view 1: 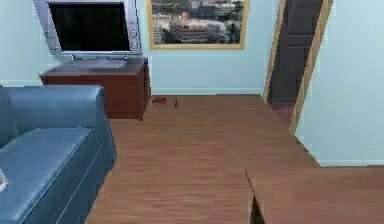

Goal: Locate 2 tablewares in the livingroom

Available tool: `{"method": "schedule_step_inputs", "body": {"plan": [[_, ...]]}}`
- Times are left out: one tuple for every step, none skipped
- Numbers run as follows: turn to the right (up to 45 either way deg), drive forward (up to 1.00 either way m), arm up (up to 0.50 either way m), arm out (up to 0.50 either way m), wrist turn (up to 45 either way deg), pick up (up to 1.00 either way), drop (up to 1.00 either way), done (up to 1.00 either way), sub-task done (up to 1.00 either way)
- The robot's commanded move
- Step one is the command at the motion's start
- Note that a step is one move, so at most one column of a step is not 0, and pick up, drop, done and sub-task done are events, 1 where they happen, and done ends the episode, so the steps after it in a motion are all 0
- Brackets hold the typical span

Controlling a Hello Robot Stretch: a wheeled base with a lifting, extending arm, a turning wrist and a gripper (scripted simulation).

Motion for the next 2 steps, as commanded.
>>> {"method": "schedule_step_inputs", "body": {"plan": [[45.0,0.00,0.00,0.00,0.0,0.00,0.00,0.00,0.00],[12.0,0.00,0.00,0.00,0.0,0.00,0.00,0.00,0.00]]}}
